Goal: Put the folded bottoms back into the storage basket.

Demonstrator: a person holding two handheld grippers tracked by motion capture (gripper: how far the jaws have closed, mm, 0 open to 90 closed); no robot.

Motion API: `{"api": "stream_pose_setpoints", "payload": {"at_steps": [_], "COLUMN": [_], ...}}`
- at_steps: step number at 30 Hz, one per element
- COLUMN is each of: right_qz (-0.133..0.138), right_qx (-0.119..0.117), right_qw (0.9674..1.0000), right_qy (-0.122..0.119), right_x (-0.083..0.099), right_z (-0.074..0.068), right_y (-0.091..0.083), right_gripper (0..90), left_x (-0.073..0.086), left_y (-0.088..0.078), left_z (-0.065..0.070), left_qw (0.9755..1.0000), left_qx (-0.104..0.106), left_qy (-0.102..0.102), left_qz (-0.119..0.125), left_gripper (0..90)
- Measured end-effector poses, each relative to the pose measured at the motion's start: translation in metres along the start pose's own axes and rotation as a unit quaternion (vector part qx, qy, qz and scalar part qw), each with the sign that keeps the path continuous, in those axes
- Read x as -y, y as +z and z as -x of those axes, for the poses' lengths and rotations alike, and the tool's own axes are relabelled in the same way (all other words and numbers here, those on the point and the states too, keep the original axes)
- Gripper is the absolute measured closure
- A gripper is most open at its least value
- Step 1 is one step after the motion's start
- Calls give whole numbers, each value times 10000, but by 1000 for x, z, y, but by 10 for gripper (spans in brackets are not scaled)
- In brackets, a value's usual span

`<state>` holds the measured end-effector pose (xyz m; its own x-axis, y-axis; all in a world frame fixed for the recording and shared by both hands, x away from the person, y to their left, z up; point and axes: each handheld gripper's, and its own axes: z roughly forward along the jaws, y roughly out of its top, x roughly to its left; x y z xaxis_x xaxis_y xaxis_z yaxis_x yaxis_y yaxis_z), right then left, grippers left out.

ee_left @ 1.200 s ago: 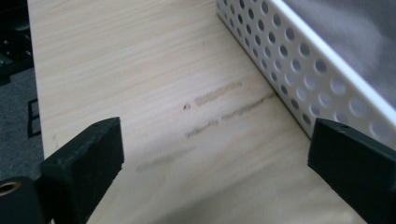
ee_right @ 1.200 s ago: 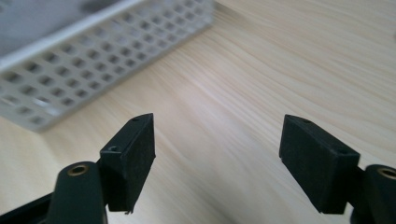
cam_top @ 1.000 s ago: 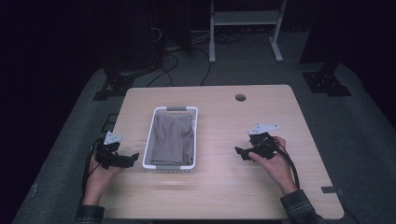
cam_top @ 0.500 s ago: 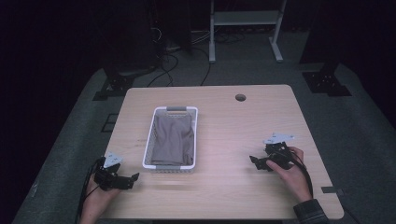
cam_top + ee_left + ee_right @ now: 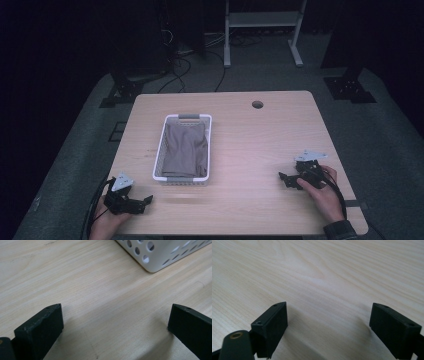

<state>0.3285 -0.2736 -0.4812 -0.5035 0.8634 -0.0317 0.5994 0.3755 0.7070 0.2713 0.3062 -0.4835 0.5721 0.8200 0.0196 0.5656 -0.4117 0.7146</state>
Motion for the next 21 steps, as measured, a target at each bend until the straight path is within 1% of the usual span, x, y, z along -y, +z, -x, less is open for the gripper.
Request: {"api": "stream_pose_setpoints", "payload": {"at_steps": [2, 3, 4, 6, 21], "right_qz": [57, 108, 178, 203, 194], "right_qx": [-59, -150, -215, -247, -251], "right_qw": [10000, 9998, 9996, 9995, 9995], "right_qy": [19, 79, 73, 53, 58], "right_x": [2, 3, 5, 6, 6], "right_z": [2, 4, 5, 6, 8], "right_y": [0, 1, 2, 2, 2], "right_gripper": [140, 138, 129, 129, 124], "left_x": [0, 0, 0, 0, 0], "left_y": [0, 0, 0, 0, 1], "left_z": [0, 0, 0, 0, 0], "left_qw": [10000, 10000, 10000, 10000, 9999], "left_qx": [22, 27, 34, 51, 104], "left_qy": [20, 23, 29, 35, 79], "left_qz": [3, 2, 3, 2, 13], "left_gripper": [0, 0, 0, 0, 0]}}
